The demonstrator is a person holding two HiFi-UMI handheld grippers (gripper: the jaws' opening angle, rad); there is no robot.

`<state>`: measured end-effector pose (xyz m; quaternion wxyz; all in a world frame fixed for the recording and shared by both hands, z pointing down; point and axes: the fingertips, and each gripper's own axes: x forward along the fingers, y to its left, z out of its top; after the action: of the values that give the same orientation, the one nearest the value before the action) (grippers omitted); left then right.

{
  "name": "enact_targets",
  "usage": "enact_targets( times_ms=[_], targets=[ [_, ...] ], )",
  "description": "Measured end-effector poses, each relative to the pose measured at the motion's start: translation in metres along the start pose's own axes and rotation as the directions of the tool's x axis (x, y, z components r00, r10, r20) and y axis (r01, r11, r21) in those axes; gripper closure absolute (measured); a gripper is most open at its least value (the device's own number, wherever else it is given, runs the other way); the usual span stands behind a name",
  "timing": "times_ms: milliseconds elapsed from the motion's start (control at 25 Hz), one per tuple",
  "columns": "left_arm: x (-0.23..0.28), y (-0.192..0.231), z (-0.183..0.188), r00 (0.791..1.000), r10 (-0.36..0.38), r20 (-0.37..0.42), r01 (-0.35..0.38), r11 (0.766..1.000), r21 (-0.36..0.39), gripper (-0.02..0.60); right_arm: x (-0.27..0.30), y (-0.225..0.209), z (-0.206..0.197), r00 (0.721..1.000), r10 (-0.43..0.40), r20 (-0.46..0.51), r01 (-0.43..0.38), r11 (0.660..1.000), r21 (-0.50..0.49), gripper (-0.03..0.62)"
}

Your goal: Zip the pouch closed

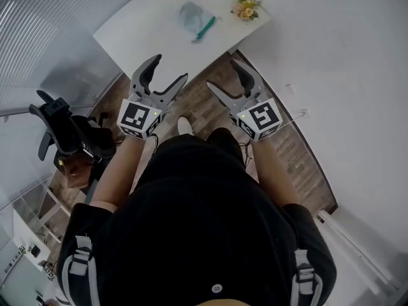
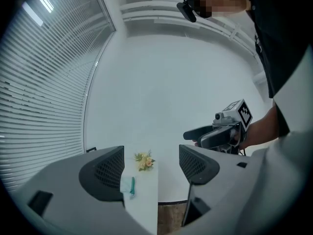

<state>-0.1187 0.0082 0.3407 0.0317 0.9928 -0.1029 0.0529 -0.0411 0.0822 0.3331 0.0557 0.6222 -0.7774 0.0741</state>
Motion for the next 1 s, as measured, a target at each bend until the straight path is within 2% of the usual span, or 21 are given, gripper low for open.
enact_targets(
  times_ms=[240,440,720,1000],
  targets=[
    [0.024,0.024,-0.004,1.000,0.014,-0.009,-0.014,1.000,-0.024,0.247,0.020,-0.028,-0.004,1.000,0.003,-0.029,-0.003,1.000,0.000,0.253],
    [0.051,0.036,-0.009,0.998,0.057,-0.024,-0.058,0.998,-0.035,0.247,0.037,-0.067,-0.011,0.998,0.041,-0.041,-0.041,0.999,0.009,0.253],
    [0.103,0.059,-0.016,0.983,0.171,-0.065,-0.175,0.983,-0.053,0.247,0.068,-0.132,-0.015,0.985,0.163,-0.057,-0.162,0.987,0.019,0.253],
    [0.152,0.075,-0.033,0.952,0.273,-0.136,-0.284,0.957,-0.063,0.247,0.101,-0.187,-0.037,0.946,0.301,-0.120,-0.300,0.954,0.027,0.253]
  ],
)
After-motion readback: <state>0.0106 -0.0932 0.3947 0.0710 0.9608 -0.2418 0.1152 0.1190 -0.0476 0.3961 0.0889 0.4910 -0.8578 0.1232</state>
